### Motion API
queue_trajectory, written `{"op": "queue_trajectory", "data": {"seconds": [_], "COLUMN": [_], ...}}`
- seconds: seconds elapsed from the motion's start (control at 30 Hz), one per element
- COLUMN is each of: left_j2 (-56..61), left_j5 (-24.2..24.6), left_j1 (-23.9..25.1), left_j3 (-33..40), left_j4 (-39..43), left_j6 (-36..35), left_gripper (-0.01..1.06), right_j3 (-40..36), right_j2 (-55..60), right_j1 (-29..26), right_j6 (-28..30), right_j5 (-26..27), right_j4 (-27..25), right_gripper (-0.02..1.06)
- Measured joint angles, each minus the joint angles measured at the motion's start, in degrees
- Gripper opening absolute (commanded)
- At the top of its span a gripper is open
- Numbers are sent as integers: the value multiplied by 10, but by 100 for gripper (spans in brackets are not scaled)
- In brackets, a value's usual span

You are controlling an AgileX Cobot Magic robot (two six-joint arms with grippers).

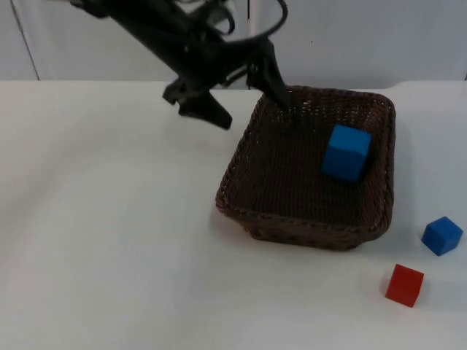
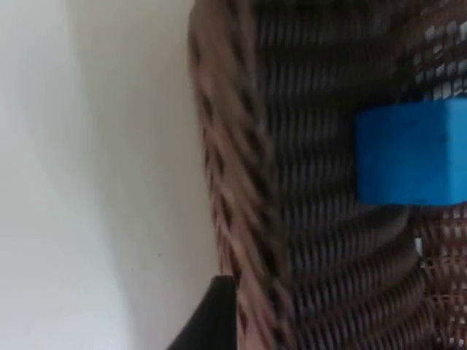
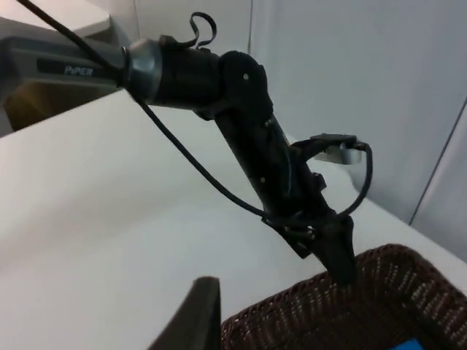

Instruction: Pick up the basket with the left hand and place the largest block into the basket with the right hand.

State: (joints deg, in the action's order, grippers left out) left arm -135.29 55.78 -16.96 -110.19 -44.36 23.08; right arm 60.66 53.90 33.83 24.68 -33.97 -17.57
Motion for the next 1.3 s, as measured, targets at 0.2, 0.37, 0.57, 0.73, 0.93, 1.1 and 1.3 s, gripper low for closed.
{"op": "queue_trajectory", "data": {"seconds": [0.2,0.37,0.57,0.73,0.93,1.1,1.3], "left_j2": [77,120,154,170,195,236,321], "left_j5": [9,34,62,77,81,85,50], "left_j1": [0,0,-7,-27,-53,-68,-70], "left_j3": [-1,-1,-1,-1,-1,2,70], "left_j4": [49,67,87,103,141,165,167], "left_j6": [0,0,0,-5,-25,-34,-36], "left_gripper": [93,93,93,93,93,93,93], "right_j3": [-18,-41,-62,-65,-65,-90,-142], "right_j2": [-48,-78,-108,-119,-119,-125,-162], "right_j1": [0,0,0,0,0,0,0], "right_j6": [-18,-43,-66,-70,-71,-72,-84], "right_j5": [9,19,25,26,25,29,46], "right_j4": [13,35,53,53,55,55,55], "right_gripper": [95,95,95,95,95,95,95]}}
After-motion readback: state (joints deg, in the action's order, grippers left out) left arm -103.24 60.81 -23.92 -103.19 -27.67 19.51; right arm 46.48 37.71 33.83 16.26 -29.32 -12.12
